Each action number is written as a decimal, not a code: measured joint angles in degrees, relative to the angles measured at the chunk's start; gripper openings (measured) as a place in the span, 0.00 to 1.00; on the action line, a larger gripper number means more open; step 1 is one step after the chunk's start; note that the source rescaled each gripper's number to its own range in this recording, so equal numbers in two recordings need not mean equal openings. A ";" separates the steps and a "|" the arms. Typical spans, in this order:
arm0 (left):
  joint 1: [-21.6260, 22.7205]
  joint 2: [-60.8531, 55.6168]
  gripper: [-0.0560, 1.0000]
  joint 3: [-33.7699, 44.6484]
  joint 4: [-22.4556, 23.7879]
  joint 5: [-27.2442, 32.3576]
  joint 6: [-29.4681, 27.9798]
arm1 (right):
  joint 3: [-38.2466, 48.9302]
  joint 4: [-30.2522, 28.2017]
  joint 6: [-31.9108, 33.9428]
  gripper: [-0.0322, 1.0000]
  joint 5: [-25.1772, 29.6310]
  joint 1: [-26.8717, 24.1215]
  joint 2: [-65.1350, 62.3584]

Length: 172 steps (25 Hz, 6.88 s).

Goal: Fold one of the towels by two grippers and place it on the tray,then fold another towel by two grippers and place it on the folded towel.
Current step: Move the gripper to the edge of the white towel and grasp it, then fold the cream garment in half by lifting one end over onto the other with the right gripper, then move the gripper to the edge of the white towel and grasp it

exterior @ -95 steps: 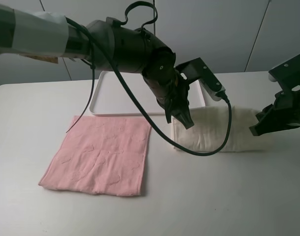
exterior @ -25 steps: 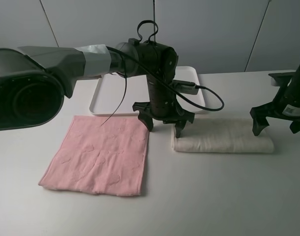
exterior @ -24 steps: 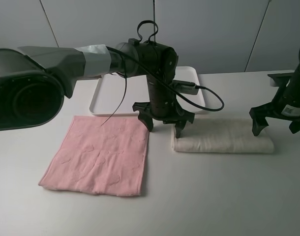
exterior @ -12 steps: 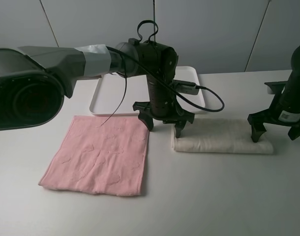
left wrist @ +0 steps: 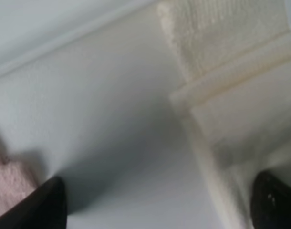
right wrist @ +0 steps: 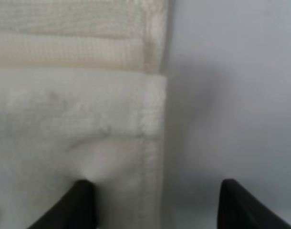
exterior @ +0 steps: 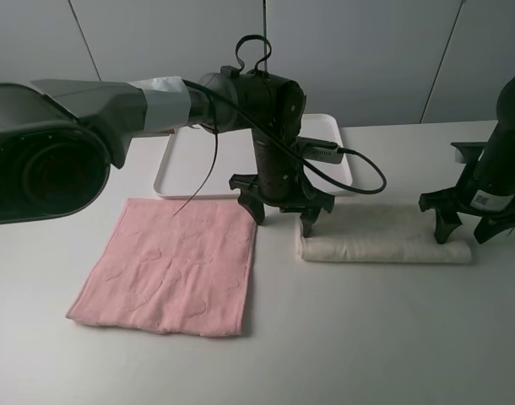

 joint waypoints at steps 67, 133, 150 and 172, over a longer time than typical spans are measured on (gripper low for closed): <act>-0.10 0.08 0.99 -0.03 1.44 -0.66 3.06 | 3.53 52.15 -31.00 0.06 9.54 0.00 -12.26; 13.56 1.00 0.99 -17.93 -13.07 4.88 12.13 | 14.36 84.60 -53.93 0.72 -0.15 -0.74 -12.80; 13.56 1.00 0.98 -17.93 -13.15 4.88 12.46 | 14.26 78.95 -50.82 0.77 -4.11 -0.13 -1.47; 13.56 1.00 0.98 -17.93 -13.76 4.88 15.76 | 14.05 88.29 -59.46 0.12 -9.30 9.62 1.55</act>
